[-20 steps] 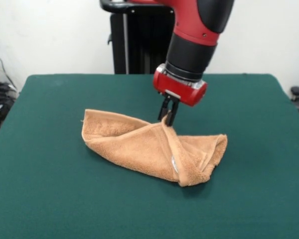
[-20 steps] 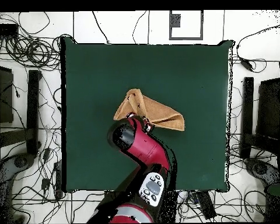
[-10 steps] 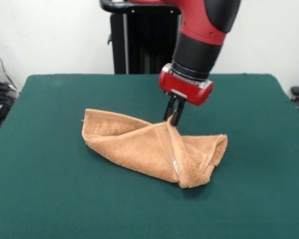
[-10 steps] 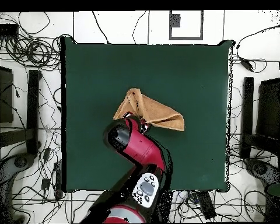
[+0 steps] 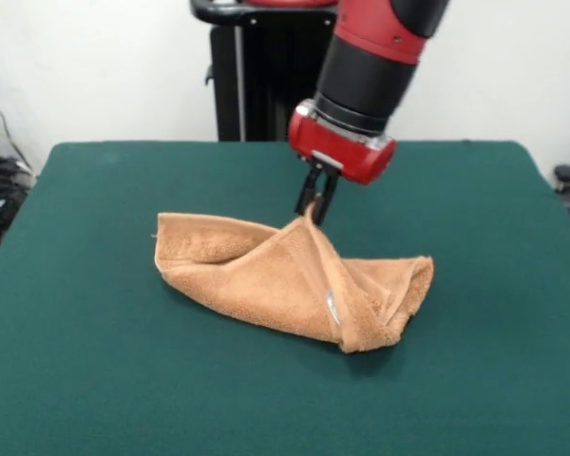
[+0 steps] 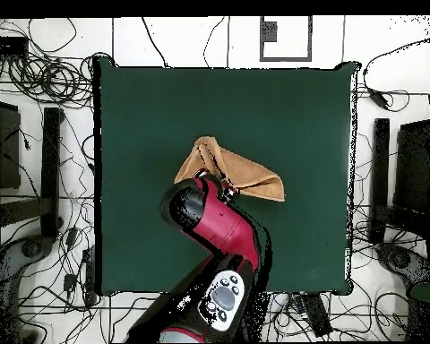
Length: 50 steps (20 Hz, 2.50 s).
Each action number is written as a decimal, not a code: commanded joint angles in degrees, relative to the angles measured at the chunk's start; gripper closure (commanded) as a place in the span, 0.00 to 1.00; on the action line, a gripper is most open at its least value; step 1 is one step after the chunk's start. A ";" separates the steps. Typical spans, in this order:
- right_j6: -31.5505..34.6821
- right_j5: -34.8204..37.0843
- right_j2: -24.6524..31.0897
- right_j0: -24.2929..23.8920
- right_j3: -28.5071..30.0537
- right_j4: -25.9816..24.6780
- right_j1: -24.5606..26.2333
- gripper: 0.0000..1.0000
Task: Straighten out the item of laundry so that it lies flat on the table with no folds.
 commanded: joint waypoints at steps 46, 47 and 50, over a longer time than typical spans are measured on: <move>1.99 -5.79 23.69 -32.16 -17.65 -38.82 -1.26 1.00; 1.98 -5.46 23.56 -32.16 -17.80 -38.96 -1.26 1.00; 3.08 -3.70 22.33 -31.20 -17.23 -38.62 -2.19 1.00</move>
